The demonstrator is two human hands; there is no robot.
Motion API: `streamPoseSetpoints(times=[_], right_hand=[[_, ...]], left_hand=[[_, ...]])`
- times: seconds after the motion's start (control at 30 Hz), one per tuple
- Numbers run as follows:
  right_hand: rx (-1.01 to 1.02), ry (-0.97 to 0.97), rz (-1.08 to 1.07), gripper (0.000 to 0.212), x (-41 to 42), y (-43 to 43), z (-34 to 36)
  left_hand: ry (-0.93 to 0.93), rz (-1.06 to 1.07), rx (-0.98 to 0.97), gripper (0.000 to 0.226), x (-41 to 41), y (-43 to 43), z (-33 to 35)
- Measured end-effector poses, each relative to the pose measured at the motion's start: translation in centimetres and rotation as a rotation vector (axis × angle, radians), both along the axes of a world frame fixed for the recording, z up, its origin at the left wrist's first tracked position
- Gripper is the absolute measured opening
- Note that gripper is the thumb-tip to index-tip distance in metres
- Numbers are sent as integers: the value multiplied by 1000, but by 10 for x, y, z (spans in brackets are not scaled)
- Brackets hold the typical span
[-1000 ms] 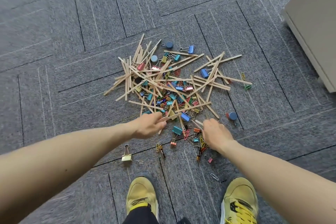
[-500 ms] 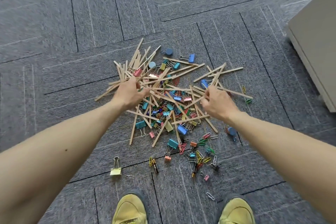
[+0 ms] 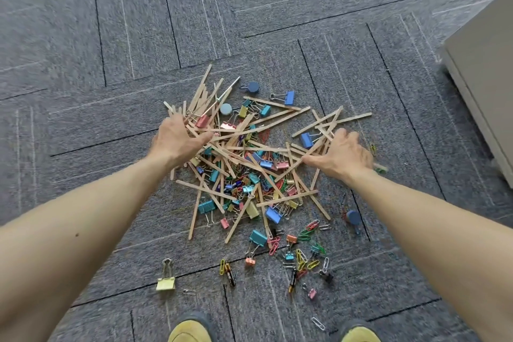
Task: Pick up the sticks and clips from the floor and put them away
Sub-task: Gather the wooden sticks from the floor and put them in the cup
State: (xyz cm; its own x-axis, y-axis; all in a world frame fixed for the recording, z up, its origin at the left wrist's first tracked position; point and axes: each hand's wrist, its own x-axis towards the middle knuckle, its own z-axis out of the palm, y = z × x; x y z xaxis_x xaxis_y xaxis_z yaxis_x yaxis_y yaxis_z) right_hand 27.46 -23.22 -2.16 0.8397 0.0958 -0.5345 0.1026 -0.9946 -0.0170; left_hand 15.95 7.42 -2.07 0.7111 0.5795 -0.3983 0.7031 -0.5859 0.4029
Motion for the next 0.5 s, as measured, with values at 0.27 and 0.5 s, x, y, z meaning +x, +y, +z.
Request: streamPoseSetpoints(times=[0.27, 0.5], right_hand=[[139, 25, -48, 47, -13, 20, -10], [196, 4, 20, 13, -32, 24, -13]], left_hand=[[129, 46, 131, 80, 17, 11, 3], [213, 303, -32, 112, 34, 15, 8]])
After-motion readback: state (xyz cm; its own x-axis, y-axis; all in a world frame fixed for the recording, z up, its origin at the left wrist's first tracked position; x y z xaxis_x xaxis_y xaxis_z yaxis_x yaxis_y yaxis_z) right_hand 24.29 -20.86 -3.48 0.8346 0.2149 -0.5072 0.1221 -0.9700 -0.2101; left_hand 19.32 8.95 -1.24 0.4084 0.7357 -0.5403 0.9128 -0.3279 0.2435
